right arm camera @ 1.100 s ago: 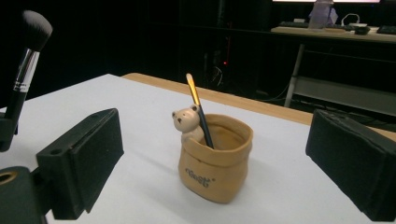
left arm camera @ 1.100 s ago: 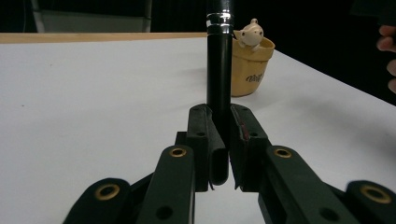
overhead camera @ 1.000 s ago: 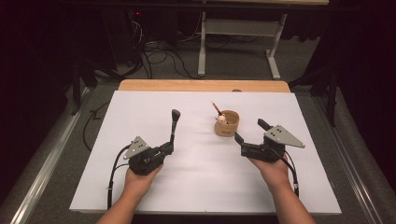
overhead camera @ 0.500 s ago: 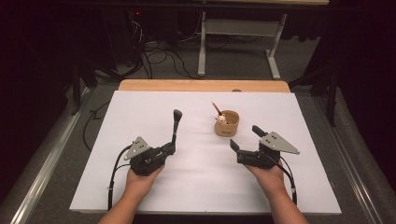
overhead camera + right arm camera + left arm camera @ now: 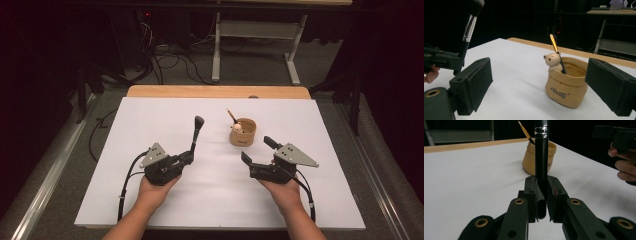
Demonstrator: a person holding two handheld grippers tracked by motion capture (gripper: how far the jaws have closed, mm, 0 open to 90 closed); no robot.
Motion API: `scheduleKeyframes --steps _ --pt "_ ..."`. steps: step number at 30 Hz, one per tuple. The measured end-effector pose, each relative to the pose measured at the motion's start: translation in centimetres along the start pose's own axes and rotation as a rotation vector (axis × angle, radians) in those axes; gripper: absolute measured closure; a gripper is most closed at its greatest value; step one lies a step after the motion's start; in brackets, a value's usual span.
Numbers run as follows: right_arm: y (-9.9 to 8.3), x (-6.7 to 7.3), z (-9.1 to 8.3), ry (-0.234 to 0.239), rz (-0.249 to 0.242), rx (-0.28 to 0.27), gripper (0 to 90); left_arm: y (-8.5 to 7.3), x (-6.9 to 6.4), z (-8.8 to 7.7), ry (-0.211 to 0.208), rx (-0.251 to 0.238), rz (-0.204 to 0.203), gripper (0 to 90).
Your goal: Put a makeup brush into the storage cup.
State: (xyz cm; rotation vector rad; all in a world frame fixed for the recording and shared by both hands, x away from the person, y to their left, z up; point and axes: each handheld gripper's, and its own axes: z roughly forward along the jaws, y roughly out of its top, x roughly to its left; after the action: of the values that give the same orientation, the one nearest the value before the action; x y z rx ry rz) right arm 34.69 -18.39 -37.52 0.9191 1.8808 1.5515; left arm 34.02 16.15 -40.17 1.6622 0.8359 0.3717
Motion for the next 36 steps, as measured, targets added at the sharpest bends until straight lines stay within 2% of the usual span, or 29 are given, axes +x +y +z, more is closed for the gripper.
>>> scheduleKeyframes --steps 3,6,7,11,20,25,33,36 --pt "0.0 -0.1 -0.1 -0.003 0.005 -0.002 9.4 0.6 -0.4 0.9 -0.008 0.000 0.014 79.4" --pt "0.1 -0.1 -0.2 -0.002 0.000 -0.008 9.6 0.8 -0.9 1.9 -0.028 -0.026 -0.009 79.4" --pt "0.1 -0.1 -0.2 -0.002 0.000 -0.008 9.7 0.7 -1.0 2.2 -0.035 -0.031 -0.018 79.4" --pt "0.0 -0.1 -0.2 0.003 -0.004 -0.003 10.1 -0.2 -1.9 3.0 -0.052 -0.015 0.000 79.4" --pt "0.0 0.3 -0.1 0.020 0.003 -0.006 11.2 -1.2 -2.0 2.9 -0.054 0.007 -0.003 79.4" --pt "0.1 0.9 0.2 0.042 0.008 -0.005 11.4 -1.3 -2.1 2.7 -0.060 -0.003 -0.007 79.3" --pt "1.9 1.8 1.4 0.061 -0.014 -0.026 13.1 -1.4 -2.4 2.9 -0.064 -0.005 -0.005 79.4" --pt "2.3 2.1 1.9 0.074 -0.006 -0.045 13.8 -1.5 -2.6 3.0 -0.064 -0.002 -0.001 79.4"
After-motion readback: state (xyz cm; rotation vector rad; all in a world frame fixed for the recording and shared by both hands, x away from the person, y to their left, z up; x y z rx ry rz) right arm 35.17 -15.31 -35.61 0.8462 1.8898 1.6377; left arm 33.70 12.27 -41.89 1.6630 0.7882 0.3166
